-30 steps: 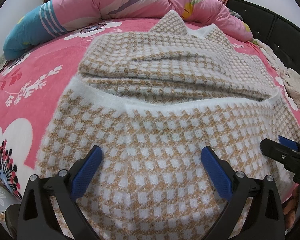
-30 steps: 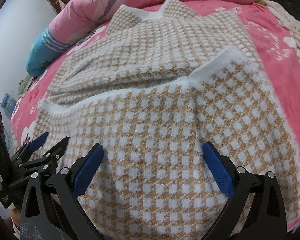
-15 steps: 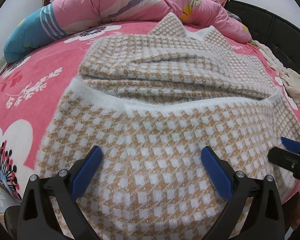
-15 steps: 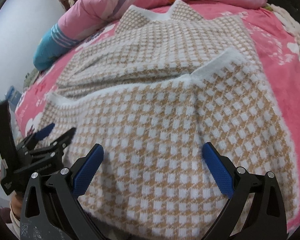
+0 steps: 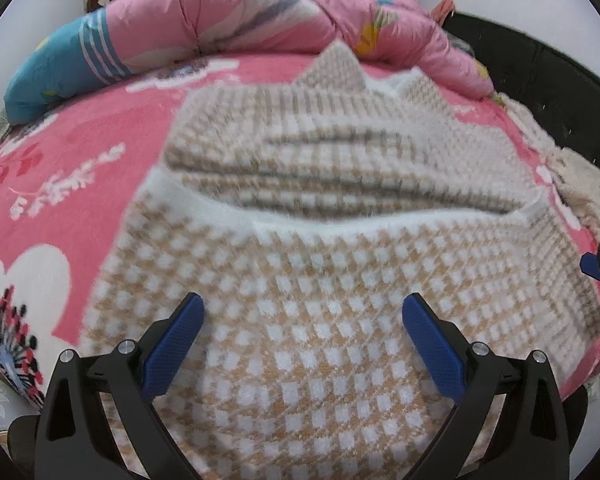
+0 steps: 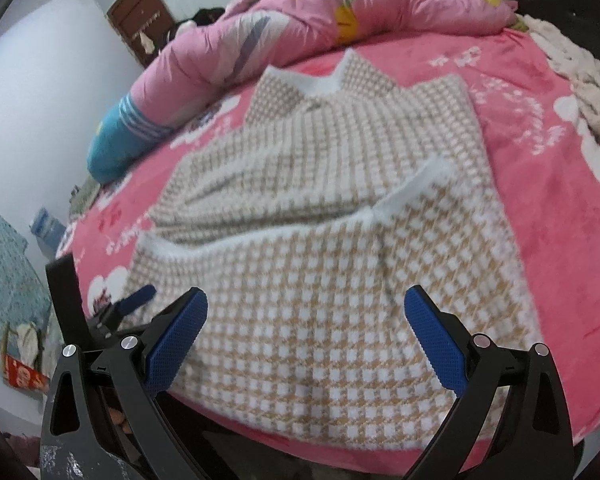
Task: Fold large clothes
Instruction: 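Move both grippers to the white collar edge and close them on it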
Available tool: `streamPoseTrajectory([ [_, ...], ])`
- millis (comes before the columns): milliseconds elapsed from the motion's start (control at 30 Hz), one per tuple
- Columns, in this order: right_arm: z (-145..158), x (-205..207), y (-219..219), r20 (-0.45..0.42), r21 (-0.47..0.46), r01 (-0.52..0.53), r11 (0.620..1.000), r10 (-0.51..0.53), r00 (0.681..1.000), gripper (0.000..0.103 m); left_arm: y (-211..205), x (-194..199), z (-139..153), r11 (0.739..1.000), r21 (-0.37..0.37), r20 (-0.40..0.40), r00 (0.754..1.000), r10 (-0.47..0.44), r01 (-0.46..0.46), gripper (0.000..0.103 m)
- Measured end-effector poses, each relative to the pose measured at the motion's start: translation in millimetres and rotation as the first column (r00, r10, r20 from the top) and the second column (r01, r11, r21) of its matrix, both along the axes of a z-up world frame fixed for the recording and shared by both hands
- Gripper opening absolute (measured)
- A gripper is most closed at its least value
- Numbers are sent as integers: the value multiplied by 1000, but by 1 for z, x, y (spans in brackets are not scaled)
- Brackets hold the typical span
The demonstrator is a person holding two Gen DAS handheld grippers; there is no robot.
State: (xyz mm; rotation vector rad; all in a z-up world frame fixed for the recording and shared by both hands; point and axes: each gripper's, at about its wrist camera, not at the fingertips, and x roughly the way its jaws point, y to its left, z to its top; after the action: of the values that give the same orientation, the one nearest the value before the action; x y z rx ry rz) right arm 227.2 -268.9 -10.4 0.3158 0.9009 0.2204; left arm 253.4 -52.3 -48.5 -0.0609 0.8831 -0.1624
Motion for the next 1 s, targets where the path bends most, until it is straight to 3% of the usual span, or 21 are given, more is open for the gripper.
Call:
streamPoseTrajectory([
  [300, 40, 26, -9, 79, -19, -36, 999, 37, 996, 95, 42, 2, 49, 999, -36, 180, 984, 10, -4, 98],
  [467, 67, 62, -19, 113, -21, -36, 999, 38, 993, 95, 53, 33, 80, 998, -64, 207, 978, 21, -8, 98],
  [633, 74, 118, -33, 107, -14, -46, 999, 48, 993, 95, 58, 94, 109, 993, -117, 198, 980, 3, 21, 98],
  [733, 66, 175, -39, 65, -16, -55, 998, 56, 996, 95, 39, 150, 118, 992, -109, 181, 982, -49, 70, 98],
  [1000, 46, 301, -34, -9, -75, -75, 994, 75, 997, 95, -21, 295, 88, 985, -132, 27, 994, -110, 112, 93],
])
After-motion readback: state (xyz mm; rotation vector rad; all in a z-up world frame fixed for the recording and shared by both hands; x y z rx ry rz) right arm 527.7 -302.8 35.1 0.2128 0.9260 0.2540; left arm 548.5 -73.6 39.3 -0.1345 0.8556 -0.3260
